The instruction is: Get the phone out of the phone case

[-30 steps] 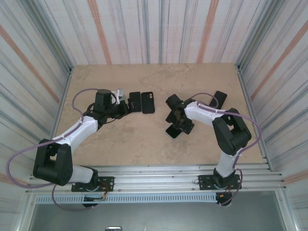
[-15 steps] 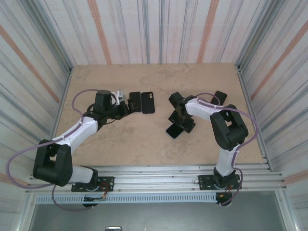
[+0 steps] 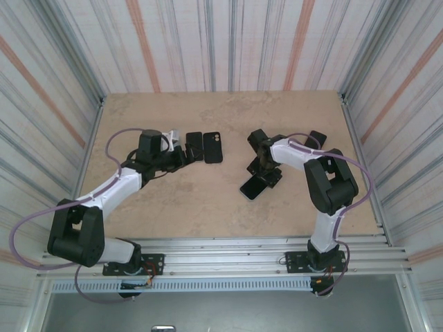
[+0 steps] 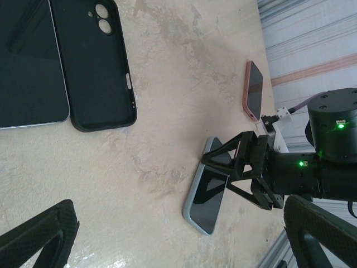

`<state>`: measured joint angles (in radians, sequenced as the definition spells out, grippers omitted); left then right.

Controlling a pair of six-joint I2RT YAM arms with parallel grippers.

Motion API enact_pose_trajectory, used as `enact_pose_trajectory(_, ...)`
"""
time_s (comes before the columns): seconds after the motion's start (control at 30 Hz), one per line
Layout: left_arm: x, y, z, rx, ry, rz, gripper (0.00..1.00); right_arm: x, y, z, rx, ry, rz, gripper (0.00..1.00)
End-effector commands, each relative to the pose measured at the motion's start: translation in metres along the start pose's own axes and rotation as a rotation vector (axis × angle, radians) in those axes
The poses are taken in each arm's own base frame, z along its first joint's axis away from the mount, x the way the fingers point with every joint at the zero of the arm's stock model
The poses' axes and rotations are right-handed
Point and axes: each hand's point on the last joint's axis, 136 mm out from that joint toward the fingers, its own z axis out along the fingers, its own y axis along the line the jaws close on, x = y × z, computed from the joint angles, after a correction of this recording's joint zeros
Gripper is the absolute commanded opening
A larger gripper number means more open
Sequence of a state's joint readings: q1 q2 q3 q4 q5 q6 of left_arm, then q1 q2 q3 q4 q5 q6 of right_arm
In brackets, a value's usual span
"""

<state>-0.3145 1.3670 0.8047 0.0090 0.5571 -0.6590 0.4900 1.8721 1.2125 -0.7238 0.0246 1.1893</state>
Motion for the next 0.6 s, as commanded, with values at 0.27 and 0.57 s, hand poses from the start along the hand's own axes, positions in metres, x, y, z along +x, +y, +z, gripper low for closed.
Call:
enact_pose_trajectory(0.27, 0.009, -0.004, 0.01, 0.006, 0.016, 0.003, 0.98, 0.009, 0.001, 0.006, -0.077, 0.056, 0.027, 0.62)
enact_pose_trajectory(0.57, 0.021, -0.013, 0.018, 0.021, 0.029, 0.025, 0.97, 0.002, 0.01, -0.022, -0.194, 0.04, 0.027, 0.56)
